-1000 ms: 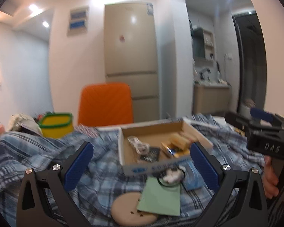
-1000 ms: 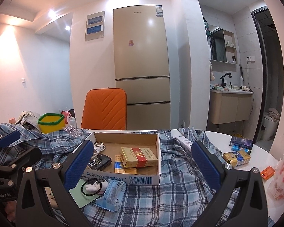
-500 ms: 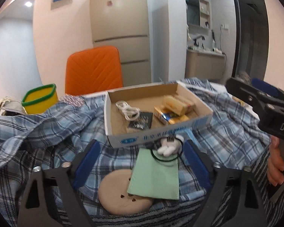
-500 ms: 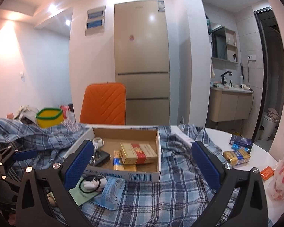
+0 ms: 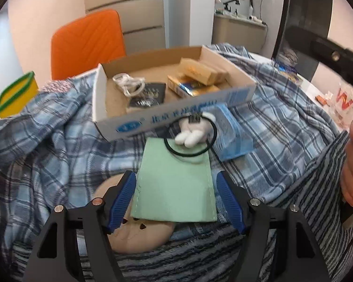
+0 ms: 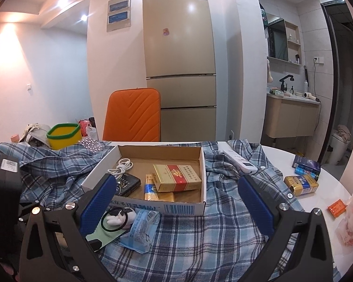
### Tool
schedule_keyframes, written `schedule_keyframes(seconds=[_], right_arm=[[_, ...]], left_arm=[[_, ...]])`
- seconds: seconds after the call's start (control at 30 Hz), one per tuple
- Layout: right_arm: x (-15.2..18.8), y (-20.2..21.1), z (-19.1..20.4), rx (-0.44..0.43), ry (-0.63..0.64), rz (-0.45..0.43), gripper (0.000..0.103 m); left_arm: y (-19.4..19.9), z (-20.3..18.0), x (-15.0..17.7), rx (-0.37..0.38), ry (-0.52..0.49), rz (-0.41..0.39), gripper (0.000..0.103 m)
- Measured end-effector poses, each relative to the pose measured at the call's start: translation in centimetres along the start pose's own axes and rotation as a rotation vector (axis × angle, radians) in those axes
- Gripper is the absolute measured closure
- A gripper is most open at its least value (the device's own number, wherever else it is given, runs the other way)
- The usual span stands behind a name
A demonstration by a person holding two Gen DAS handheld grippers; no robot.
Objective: Organize soft objects
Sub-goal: 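Lower the left gripper and grasp the green card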
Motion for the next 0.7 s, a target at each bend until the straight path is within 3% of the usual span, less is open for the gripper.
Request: schedule_keyframes(seconds=[0.3,0.43,0.63,0.7], right_arm=[[-0.1,-0.1,0.3,-0.004,0.014,0.001,0.000],[-0.1,-0.1,0.4,-0.008,0.016,0.006,0.000],[0.0,-0.3,0.4,-0.008,0.013,0.013,0.000],[0.0,-0.3,0.4,-0.009,0.012,0.016,0.000]], left_arm=[[-0.8,-0.3,0.2,-0.018,-0.013,0.035,0.028],[-1.1,-0.5,0.3,-0.014,-0.024,0.053,0.021],[-1.5,-0.5,0.3,-0.027,-0.019,0.068,0.021],[-1.4,-0.3,0.3,-0.035,-0.014,0.062,0.026]])
Point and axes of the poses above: each gripper's, at about its wrist camera, not at the fingertips, and y roughly against the way its jaws point, z to its left, x to its underside, the point moved 2 cm from there along -y, roughly the way its jaws point, and after that the axes turned 13 degrees about y, right-handed, at the moved point
